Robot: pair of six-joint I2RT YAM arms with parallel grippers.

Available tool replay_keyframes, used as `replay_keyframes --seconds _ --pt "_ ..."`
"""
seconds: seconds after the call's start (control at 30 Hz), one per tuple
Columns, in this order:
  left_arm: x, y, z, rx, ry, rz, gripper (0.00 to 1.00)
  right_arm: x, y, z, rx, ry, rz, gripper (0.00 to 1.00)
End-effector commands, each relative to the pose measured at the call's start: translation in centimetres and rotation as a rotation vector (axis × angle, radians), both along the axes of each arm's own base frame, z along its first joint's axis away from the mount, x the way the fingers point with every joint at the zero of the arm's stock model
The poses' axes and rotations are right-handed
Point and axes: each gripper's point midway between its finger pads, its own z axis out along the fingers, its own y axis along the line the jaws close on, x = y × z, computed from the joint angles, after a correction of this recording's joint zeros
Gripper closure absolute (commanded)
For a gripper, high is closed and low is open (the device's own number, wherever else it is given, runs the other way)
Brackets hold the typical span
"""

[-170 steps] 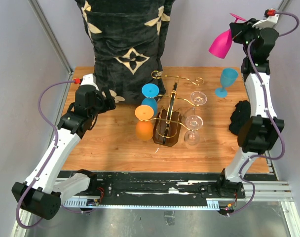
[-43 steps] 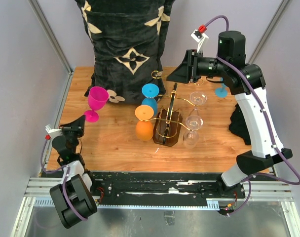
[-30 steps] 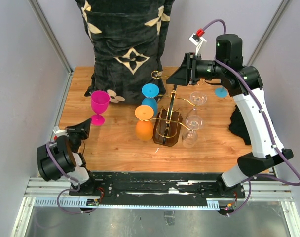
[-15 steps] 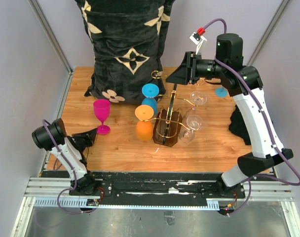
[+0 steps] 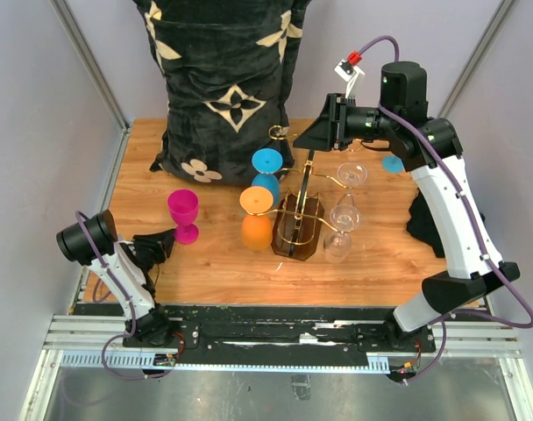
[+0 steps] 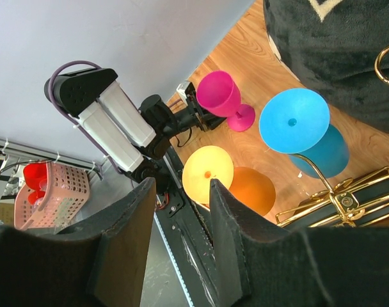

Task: Take the wine glass off the wine glass rack

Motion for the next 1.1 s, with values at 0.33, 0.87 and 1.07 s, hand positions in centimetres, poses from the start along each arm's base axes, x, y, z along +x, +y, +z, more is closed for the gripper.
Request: replay_keyframes --seconds 0.33,0.87,1.07 --pt "-0.1 2.7 2.3 0.088 -0.096 0.173 0.50 1.6 -2.3 -1.5 -0.087 -0.004 -0.106 0.59" --pt "-1.7 4.6 4.5 0.164 -0.111 0.329 0.52 6.0 -0.9 -8.1 -0.241 0.129 -0.115 0.61" --pt "-0.9 7.5 4.7 0.396 0.034 0.331 0.51 7.6 0.3 -9.8 -0.292 0.166 -0.115 0.61"
